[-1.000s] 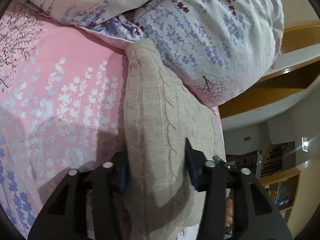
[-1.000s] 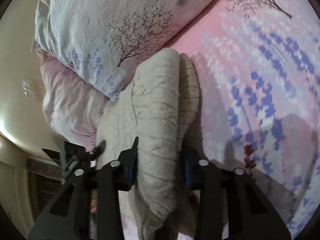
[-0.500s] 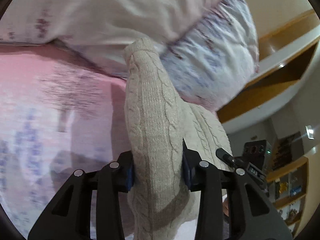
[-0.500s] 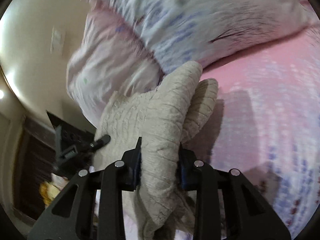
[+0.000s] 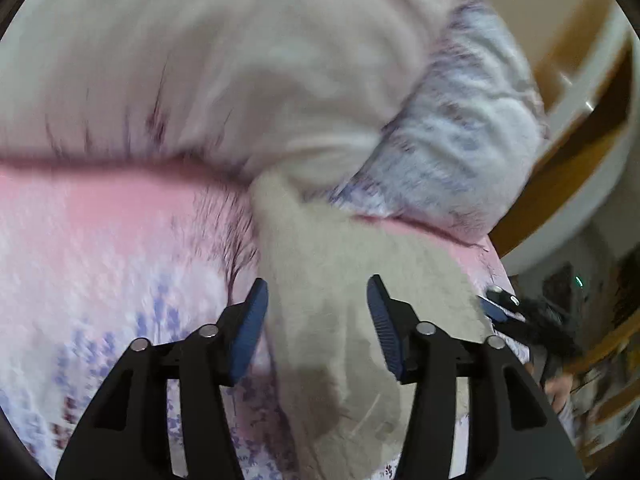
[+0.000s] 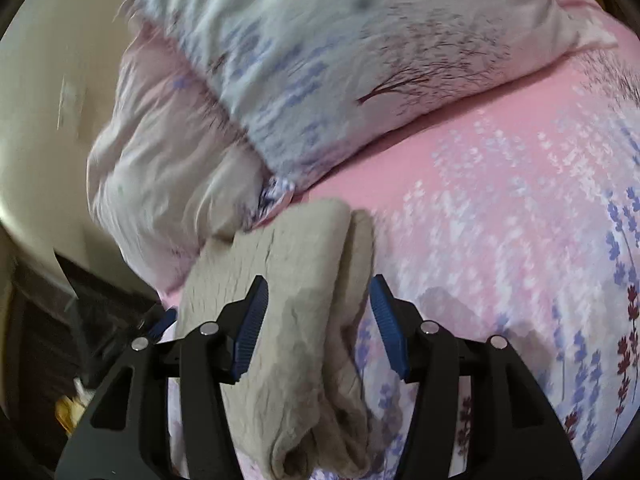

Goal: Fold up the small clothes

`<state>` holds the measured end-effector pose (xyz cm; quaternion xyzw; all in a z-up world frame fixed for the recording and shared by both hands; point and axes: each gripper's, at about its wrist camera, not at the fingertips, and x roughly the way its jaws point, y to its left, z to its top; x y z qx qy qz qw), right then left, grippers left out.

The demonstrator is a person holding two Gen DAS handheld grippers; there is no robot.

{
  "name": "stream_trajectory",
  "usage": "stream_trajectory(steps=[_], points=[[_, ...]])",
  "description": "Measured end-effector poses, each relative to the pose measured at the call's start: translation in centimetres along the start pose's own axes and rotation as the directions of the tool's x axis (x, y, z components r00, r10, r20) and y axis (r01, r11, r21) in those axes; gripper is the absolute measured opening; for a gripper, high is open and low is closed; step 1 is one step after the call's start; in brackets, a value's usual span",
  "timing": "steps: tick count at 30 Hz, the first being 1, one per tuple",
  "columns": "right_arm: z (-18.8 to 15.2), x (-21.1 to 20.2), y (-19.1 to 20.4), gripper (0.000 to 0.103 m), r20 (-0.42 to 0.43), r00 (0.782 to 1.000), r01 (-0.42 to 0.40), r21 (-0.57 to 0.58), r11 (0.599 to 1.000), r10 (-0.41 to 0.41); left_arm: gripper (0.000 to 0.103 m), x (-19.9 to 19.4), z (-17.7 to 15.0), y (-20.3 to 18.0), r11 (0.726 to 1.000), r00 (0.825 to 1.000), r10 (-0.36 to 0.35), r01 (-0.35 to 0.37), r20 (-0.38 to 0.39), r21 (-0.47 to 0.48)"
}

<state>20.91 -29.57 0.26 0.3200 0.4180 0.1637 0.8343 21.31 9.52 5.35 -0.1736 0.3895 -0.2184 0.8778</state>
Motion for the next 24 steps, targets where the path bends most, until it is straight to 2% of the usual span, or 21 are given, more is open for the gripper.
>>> stream_trajectory(steps=[2,4,5,6,7,8,12,14,16,19,20,21,24], points=[[0.6,1.4,-0.2,0.053,-0.022,1.000,-0.003,0.027,1.000,0.003,0.062,-1.1,-0.2,-2.2,0.996,1.000,-0.022,0.021,0.016,0.081],[0.6,2.6,-0.4,0.052,-0.047,0.999,-0.007,0.036,0.999,0.009,0.063,-0.3,-0.5,-4.3,0.990,1.000,-0.019,0.022,-0.024,0.136],[0.6,3.3,-0.2,0.040,-0.060,0.998,-0.017,0.030,0.999,0.019,0.063,0.4,-0.7,-4.9,0.989,0.999,-0.012,0.019,-0.047,0.148],[0.4,3.8,0.0,0.016,-0.069,0.997,-0.028,0.014,1.000,0.029,0.063,1.1,-0.9,-5.2,0.988,0.998,-0.010,0.021,-0.067,0.156],[0.2,4.2,0.5,0.016,-0.060,0.998,-0.010,-0.021,1.000,0.009,0.063,1.7,-1.0,-5.4,0.987,0.997,-0.005,0.017,-0.077,0.160],[0.1,4.0,0.8,0.009,-0.044,0.999,-0.006,-0.046,0.999,0.004,0.063,2.5,-1.1,-5.6,0.986,0.996,0.007,0.008,-0.090,0.165],[0.8,1.9,1.6,0.008,0.047,0.999,-0.023,-0.065,0.998,0.026,0.063,3.6,-2.0,-6.0,0.983,0.994,-0.001,0.022,-0.112,0.185],[1.1,2.1,1.3,0.008,0.053,0.998,0.038,-0.067,0.997,-0.034,0.063,4.0,-2.2,-6.2,0.981,0.993,-0.011,0.034,-0.119,0.192],[0.9,3.9,0.3,0.008,0.005,0.994,0.106,-0.038,0.994,-0.106,0.063,4.4,-2.4,-6.3,0.980,0.992,-0.002,0.027,-0.123,0.199],[0.7,5.0,-0.7,0.010,-0.030,0.994,0.104,-0.009,0.994,-0.105,0.063,5.1,-2.8,-6.5,0.977,0.991,0.030,-0.002,-0.127,0.215],[0.7,4.5,-0.5,0.017,-0.031,0.995,0.099,-0.015,0.995,-0.099,0.063,5.0,-2.9,-6.7,0.973,0.992,0.046,-0.017,-0.120,0.232],[0.7,4.0,-0.3,0.030,-0.034,0.995,0.094,-0.013,0.995,-0.095,0.063,4.9,-3.0,-6.8,0.971,0.992,0.051,-0.022,-0.116,0.237],[-0.3,0.8,0.0,0.050,-0.035,0.999,0.031,0.002,1.000,-0.031,0.063,3.3,-3.1,-6.5,0.977,0.994,0.011,0.012,-0.105,0.211]])
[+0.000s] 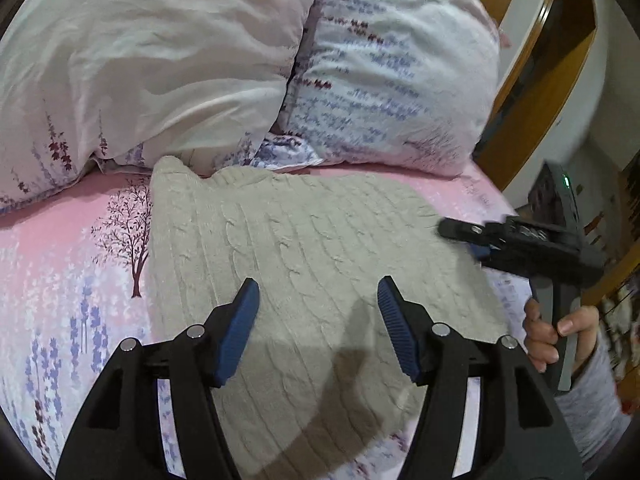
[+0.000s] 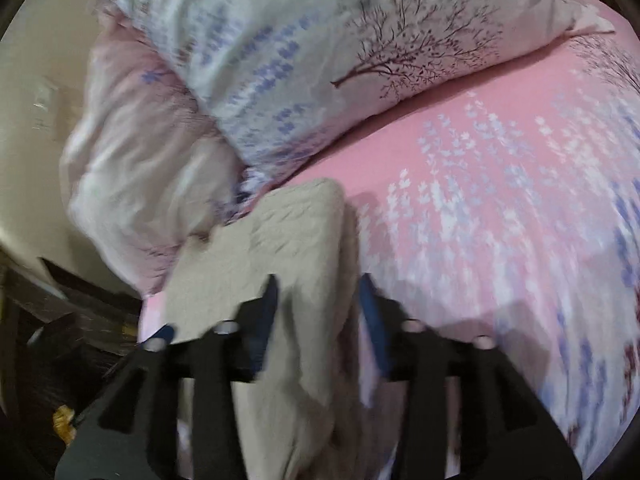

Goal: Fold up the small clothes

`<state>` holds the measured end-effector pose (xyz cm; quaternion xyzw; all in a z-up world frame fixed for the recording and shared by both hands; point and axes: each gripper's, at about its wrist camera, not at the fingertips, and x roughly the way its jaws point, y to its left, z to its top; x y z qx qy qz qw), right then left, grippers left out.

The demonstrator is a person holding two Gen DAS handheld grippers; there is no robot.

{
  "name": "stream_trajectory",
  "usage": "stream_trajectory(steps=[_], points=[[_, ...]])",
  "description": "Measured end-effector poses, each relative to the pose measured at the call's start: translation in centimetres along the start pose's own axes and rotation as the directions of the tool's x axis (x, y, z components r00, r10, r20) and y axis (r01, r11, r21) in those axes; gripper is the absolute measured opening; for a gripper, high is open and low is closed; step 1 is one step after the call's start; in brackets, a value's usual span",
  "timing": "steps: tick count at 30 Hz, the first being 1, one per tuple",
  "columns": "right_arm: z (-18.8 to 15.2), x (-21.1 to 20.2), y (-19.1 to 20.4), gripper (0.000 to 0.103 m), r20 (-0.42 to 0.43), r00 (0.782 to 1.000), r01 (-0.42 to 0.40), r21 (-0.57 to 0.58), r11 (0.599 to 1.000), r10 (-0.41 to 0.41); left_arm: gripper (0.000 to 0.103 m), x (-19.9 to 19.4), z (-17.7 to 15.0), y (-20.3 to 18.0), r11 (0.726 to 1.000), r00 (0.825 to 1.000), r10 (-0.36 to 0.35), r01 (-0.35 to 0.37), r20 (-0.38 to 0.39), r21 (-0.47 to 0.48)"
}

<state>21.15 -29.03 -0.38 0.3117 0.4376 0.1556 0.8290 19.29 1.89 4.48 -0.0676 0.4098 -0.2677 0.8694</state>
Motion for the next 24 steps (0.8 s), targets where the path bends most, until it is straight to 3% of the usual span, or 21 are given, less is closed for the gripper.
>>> stream_trajectory(steps=[7,10,11,12,16,21,23,24], points=[[-5.6,-4.1,0.2,0.049,-0.040,0.999,-0.029,-0.065,0.997,0.027,0.063,-1.7,-1.1,1.0,1.000,1.000,-0.002,0.003,0.013,-0.023],[-7.0,-3.6,0.7,0.031,-0.066,0.998,-0.028,-0.099,0.995,0.021,0.063,-1.4,-1.1,0.9,1.000,1.000,0.010,-0.010,0.010,-0.028],[-7.4,-3.2,1.0,0.016,-0.069,0.997,-0.027,-0.120,0.992,0.019,0.063,-1.3,-1.1,0.8,0.999,1.000,0.017,-0.016,0.008,-0.028],[-7.6,-3.1,1.2,0.008,-0.070,0.997,-0.029,-0.133,0.991,0.020,0.063,-1.2,-1.1,0.8,0.999,1.000,0.022,-0.021,0.005,-0.028],[-7.2,-4.6,1.0,0.007,0.037,0.999,0.012,-0.120,0.993,-0.007,0.063,-0.9,-1.3,0.6,0.999,0.999,0.036,-0.036,0.004,-0.025],[-7.9,-2.2,0.7,0.007,-0.012,0.994,0.103,-0.105,0.989,-0.105,0.063,0.1,-1.6,-0.2,0.994,0.994,0.110,-0.111,0.009,0.008],[-8.2,-2.2,1.4,0.009,0.008,0.990,0.142,-0.137,0.980,-0.143,0.063,0.1,-1.8,-1.1,0.986,0.987,0.159,-0.160,0.021,0.042],[-8.2,-2.4,2.0,0.014,0.026,0.985,0.173,-0.167,0.971,-0.171,0.063,-0.3,-1.9,-1.3,0.985,0.986,0.165,-0.166,0.031,0.044]])
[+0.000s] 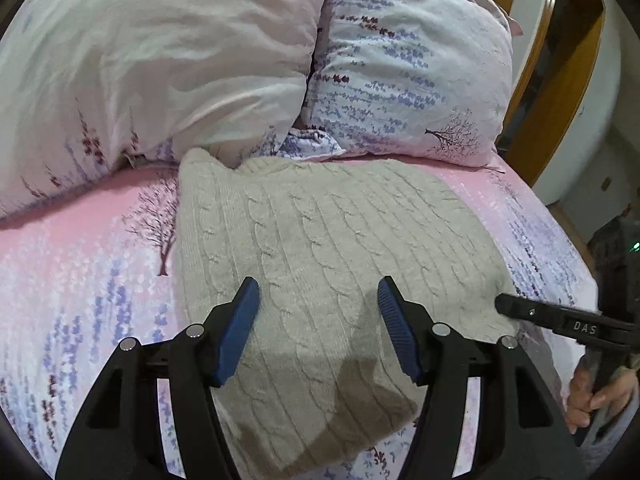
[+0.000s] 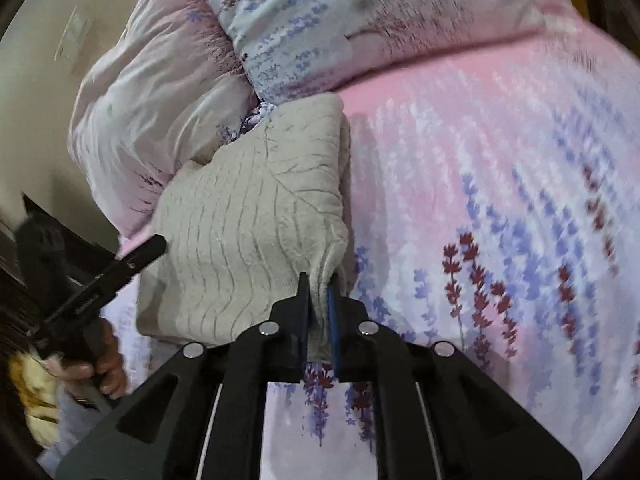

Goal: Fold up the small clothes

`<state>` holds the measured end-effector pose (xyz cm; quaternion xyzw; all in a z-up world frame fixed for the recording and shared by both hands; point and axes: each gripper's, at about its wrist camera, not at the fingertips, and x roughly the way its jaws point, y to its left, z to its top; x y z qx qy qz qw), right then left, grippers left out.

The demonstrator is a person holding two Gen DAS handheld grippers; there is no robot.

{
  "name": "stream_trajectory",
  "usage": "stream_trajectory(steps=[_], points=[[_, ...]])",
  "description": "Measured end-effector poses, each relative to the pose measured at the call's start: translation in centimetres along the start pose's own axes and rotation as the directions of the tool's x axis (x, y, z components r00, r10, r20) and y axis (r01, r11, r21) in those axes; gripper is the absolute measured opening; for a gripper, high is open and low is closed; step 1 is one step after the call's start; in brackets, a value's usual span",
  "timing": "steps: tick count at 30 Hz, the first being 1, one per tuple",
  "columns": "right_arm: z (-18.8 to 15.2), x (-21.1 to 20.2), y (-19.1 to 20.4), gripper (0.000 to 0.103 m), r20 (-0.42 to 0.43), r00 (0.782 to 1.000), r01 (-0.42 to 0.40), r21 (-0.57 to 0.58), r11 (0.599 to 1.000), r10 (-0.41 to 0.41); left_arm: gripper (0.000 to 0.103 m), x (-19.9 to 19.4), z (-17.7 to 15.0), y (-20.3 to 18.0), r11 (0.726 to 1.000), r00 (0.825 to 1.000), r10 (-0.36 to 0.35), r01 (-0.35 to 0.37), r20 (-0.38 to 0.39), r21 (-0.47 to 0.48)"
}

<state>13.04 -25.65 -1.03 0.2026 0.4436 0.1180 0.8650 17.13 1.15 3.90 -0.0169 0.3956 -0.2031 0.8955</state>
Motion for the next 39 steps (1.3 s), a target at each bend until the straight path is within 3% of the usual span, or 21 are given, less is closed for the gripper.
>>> stream_trajectory(steps=[3,4,5,7,9,12,15,19,20,22,23,24,27,32,39], points=[[-0.3,-2.5,1.7,0.044,0.122,0.989,0.091,-0.080,0.993,-0.081,0.063,-2.7,-0.8,-0.7,1.000,0.998,0.006,-0.006,0.056,0.005],[-0.4,-3.5,2.3,0.047,0.171,0.981,0.109,-0.106,0.988,-0.090,0.064,-3.7,-1.3,-0.8,1.000,0.997,0.027,-0.027,0.072,0.007],[-0.7,-4.3,3.2,0.047,0.221,0.972,0.118,-0.151,0.982,-0.083,0.068,-4.2,-1.6,-0.9,0.998,0.995,0.055,-0.056,0.080,0.006],[-1.0,-4.5,4.7,0.047,0.245,0.967,0.124,-0.227,0.966,-0.067,0.070,-4.9,-2.4,-0.9,0.991,0.988,0.131,-0.132,0.077,0.009],[-1.5,-3.4,6.5,0.044,0.217,0.973,0.150,-0.312,0.938,-0.083,0.076,-4.9,-2.8,-0.8,0.983,0.982,0.180,-0.181,0.059,0.005],[-1.9,-1.3,7.4,0.044,0.169,0.980,0.162,-0.357,0.920,-0.107,0.092,-5.3,-4.1,-0.2,0.968,0.967,0.250,-0.249,0.043,-0.019],[-2.1,1.6,7.1,0.043,0.079,0.977,0.213,-0.361,0.908,-0.198,0.096,-5.8,-5.3,0.1,0.965,0.965,0.260,-0.259,0.037,-0.034],[-2.1,1.9,8.0,0.046,0.091,0.966,0.259,-0.388,0.885,-0.242,0.099,-5.7,-5.9,0.5,0.956,0.957,0.291,-0.291,0.002,-0.048],[-2.1,1.1,8.0,0.050,0.107,0.971,0.240,-0.367,0.899,-0.215,0.101,-5.7,-6.1,0.5,0.949,0.950,0.312,-0.311,-0.004,-0.047],[-2.3,-0.8,7.5,0.073,0.155,0.973,0.215,-0.317,0.924,-0.173,0.102,-6.0,-6.7,0.2,0.944,0.945,0.326,-0.326,-0.005,-0.041],[-2.7,-1.4,7.4,0.093,0.175,0.968,0.225,-0.304,0.926,-0.178,0.102,-6.2,-7.0,0.1,0.946,0.947,0.322,-0.322,-0.006,-0.039],[-3.0,-2.1,7.2,0.100,0.201,0.962,0.240,-0.291,0.926,-0.186,0.102,-6.3,-7.3,-0.1,0.947,0.948,0.318,-0.318,-0.009,-0.038],[-4.1,-2.7,6.6,0.101,0.202,0.956,0.261,-0.266,0.928,-0.211,0.102,-5.9,-8.0,-0.8,0.954,0.954,0.298,-0.299,-0.041,-0.032],[-5.6,-1.2,5.1,0.101,0.105,0.954,0.297,-0.203,0.933,-0.280,0.102,-4.2,-8.9,-1.4,0.943,0.938,0.327,-0.332,-0.115,-0.030],[-6.6,0.3,6.2,0.101,0.085,0.937,0.349,-0.246,0.904,-0.339,0.102,-3.1,-9.3,-1.6,0.945,0.937,0.315,-0.324,-0.148,-0.042]])
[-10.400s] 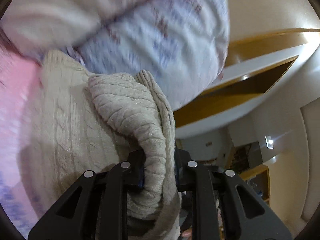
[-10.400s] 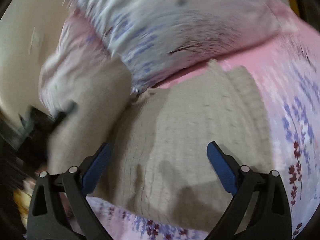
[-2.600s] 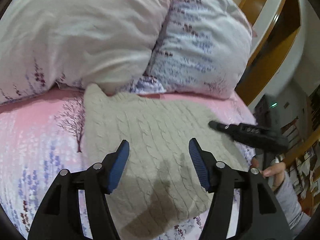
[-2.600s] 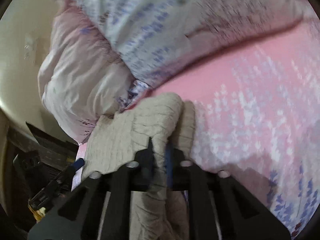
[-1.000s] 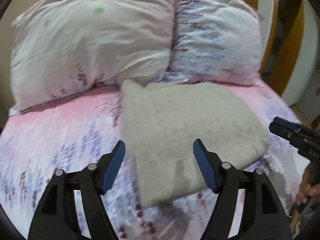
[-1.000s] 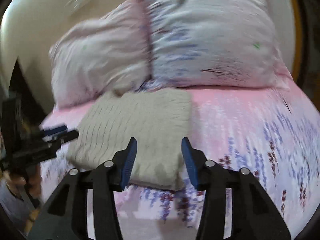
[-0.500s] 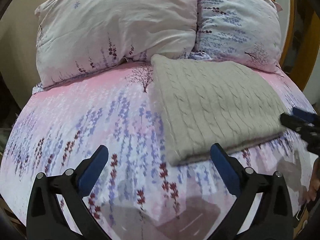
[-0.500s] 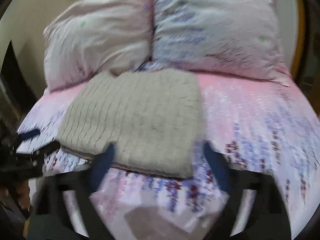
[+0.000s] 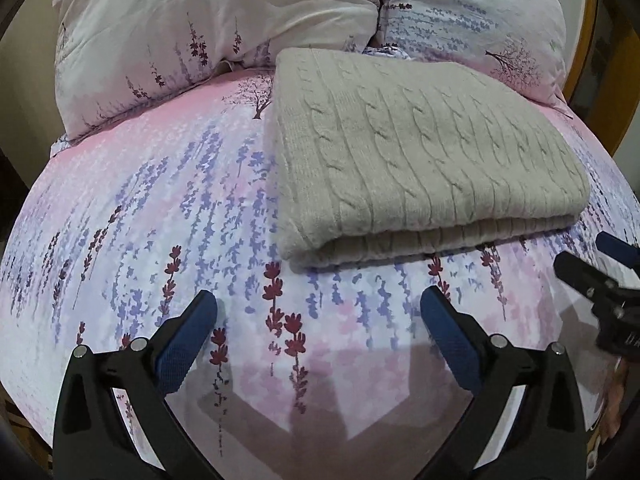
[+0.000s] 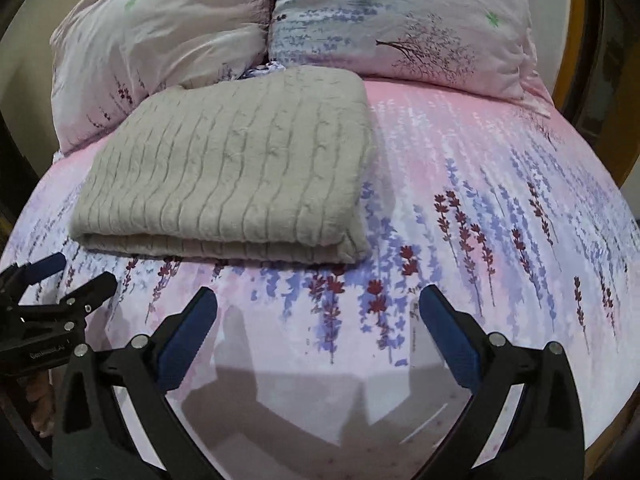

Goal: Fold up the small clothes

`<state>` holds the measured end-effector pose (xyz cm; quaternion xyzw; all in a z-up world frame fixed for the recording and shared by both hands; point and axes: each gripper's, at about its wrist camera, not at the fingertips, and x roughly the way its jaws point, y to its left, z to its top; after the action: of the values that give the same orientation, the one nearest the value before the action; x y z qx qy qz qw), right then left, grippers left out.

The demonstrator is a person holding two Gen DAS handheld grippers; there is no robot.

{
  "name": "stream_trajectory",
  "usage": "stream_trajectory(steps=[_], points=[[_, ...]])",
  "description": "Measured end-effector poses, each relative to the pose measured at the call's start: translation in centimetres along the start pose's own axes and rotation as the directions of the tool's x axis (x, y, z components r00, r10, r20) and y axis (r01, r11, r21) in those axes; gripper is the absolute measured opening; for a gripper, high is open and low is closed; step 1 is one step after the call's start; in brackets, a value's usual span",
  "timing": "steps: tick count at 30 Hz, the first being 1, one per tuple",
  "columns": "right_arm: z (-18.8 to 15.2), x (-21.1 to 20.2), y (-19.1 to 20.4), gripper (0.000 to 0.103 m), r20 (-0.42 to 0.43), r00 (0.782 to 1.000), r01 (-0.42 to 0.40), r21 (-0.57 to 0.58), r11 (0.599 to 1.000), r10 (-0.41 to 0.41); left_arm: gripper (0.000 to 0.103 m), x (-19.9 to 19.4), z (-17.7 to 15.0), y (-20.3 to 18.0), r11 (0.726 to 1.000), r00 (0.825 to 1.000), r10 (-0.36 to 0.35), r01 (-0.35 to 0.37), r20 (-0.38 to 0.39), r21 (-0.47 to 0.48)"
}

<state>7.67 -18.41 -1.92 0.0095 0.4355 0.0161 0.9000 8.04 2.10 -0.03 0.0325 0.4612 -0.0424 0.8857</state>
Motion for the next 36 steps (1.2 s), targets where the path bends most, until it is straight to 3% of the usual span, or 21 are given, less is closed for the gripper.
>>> stream_trajectory(steps=[12,17,36], points=[[-0.1,0.9,1.2,0.101,-0.017,1.000,0.013,-0.016,1.000,-0.013,0.102,0.7,0.8,0.2,1.000,1.000,-0.020,0.020,-0.019,-0.002],[-0.3,1.1,1.7,0.101,-0.012,0.999,0.035,-0.032,0.999,-0.035,0.102,0.6,0.5,0.3,1.000,0.999,-0.030,0.029,0.019,0.011],[-0.3,1.1,1.6,0.101,-0.009,0.999,0.037,-0.033,0.999,-0.037,0.102,0.5,0.4,0.4,1.000,0.999,-0.027,0.027,0.023,0.009]])
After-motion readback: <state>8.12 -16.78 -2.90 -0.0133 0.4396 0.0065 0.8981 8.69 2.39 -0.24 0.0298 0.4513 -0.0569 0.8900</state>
